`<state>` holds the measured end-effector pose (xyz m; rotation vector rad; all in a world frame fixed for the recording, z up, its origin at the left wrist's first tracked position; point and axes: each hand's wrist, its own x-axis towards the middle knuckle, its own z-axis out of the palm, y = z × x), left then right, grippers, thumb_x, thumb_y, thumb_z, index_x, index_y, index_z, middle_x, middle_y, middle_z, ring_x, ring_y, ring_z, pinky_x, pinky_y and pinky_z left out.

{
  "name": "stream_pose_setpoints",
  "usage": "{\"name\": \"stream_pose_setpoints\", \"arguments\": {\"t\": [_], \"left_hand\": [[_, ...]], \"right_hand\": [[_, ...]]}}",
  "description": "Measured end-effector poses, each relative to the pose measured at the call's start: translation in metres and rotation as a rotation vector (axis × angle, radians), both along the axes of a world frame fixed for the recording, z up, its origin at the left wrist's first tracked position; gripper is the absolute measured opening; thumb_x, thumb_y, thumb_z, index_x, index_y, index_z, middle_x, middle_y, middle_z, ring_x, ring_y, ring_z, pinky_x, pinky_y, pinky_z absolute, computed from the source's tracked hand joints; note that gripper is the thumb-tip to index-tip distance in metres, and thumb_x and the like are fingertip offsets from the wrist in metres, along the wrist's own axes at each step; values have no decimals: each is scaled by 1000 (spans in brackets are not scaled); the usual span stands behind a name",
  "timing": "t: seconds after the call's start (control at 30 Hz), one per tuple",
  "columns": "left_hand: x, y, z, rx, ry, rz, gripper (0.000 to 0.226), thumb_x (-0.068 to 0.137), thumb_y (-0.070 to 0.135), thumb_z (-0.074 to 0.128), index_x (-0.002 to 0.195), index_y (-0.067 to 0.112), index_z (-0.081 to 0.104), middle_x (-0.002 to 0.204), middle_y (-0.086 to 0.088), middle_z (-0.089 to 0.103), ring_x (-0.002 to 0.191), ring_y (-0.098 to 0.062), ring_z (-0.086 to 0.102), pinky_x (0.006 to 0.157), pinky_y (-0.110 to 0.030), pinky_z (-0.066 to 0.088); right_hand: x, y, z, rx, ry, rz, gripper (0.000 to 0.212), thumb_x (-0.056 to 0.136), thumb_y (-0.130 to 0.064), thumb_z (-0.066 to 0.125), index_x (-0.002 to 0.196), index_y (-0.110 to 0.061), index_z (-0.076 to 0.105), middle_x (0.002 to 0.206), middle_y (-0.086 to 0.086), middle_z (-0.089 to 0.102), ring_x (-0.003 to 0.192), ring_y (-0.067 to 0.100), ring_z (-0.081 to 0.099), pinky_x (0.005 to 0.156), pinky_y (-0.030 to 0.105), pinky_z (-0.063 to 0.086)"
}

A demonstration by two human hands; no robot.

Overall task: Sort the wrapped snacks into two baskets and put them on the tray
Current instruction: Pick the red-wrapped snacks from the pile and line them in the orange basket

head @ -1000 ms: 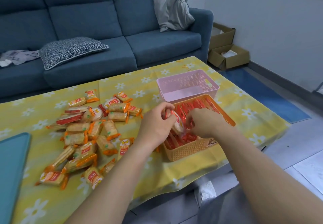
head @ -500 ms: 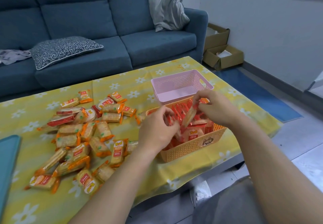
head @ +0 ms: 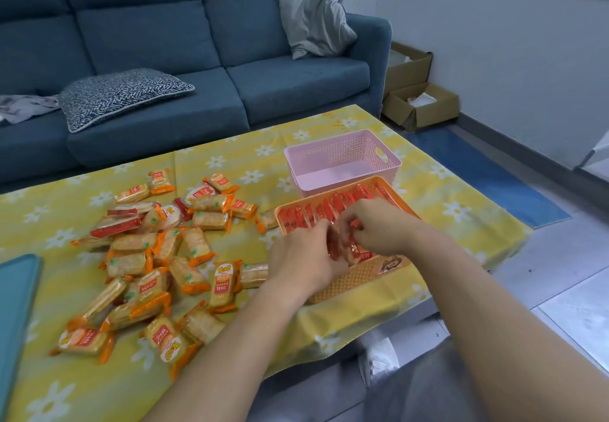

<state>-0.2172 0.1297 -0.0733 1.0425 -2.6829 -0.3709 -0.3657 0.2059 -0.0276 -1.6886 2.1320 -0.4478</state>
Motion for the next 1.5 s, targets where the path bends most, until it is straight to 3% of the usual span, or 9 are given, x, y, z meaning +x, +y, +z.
{"name": "stream_pose_setpoints", "arguments": {"t": [0.17,0.3,0.43,0.53,0.7,0.87,1.17,1.37,1.5], "left_hand": [[10,-24,-3,473,256,-57,22,72,54,60,93,47,64,67,15,67,68,-9,64,72,-42,55],[13,-27,-8,359,207,-128,43,75,43,71,114,49,53,72,16,65,74,-9,65,68,-40,53],[4,-19,-12,147,295,-175,45,78,32,65,121,35,51,109,10,55,107,-16,51,89,-39,46],[2,-15,-11,177,281,-227,44,81,41,56,125,40,48,107,13,62,99,-16,55,85,-40,46],[3,-17,-17,-60,100,-222,38,90,62,37,112,42,60,108,19,62,103,-15,51,88,-39,37],[-6,-13,-14,-35,172,-241,43,87,63,39,118,43,62,118,16,53,108,-14,45,92,-36,38],[1,-23,-13,-46,-43,-154,26,88,55,50,97,42,71,110,19,54,108,-14,41,95,-38,30],[-3,-26,-14,202,285,-100,15,91,27,60,93,37,71,101,17,61,101,-16,52,88,-32,38],[-12,-19,-11,320,495,-95,24,87,21,53,102,37,62,97,18,67,89,-2,61,80,-31,50]], "right_hand": [[-12,0,1,-29,-104,-102,42,72,9,46,60,-29,61,76,-9,69,69,4,58,57,24,39],[7,-13,-10,58,-80,-73,38,74,6,46,67,-24,67,72,-10,66,72,10,62,57,23,43],[17,-23,-20,203,-66,21,30,80,5,45,84,-15,68,75,-1,64,71,23,60,57,29,44],[-3,-11,-8,167,-106,-4,42,82,5,47,91,-24,74,80,-4,72,68,15,69,63,32,55],[-32,10,0,-113,-160,-240,24,85,1,58,91,-19,72,88,-4,73,72,11,72,64,27,58],[-32,4,-17,125,51,-192,28,80,-11,73,106,-20,69,104,-3,68,97,19,64,87,39,56],[-24,-1,-13,72,216,-119,22,82,-12,68,95,-28,74,95,-8,65,94,18,63,78,38,57],[-23,10,6,-138,-24,-69,35,81,0,57,93,-26,76,90,-17,66,80,-6,57,63,8,41],[-10,-1,-9,-71,-76,-59,43,75,11,49,80,-26,70,77,-15,65,69,-1,56,60,18,43]]}}
